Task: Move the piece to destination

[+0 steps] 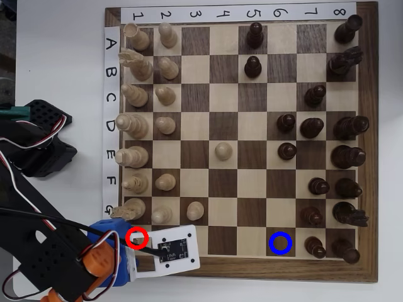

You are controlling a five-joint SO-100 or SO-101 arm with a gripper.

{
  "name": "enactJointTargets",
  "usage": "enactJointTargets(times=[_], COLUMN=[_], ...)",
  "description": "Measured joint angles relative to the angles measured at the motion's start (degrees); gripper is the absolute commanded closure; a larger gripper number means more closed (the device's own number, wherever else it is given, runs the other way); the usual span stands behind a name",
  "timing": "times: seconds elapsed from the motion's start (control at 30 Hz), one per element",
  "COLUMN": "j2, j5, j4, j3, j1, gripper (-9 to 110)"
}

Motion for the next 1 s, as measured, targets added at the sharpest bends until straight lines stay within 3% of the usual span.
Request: enactJointTargets(times=[1.0], j2=[-3.87], j5=[0.53], j4=[-1.41], j3=[0.18], j1=[0.0], gripper=[85])
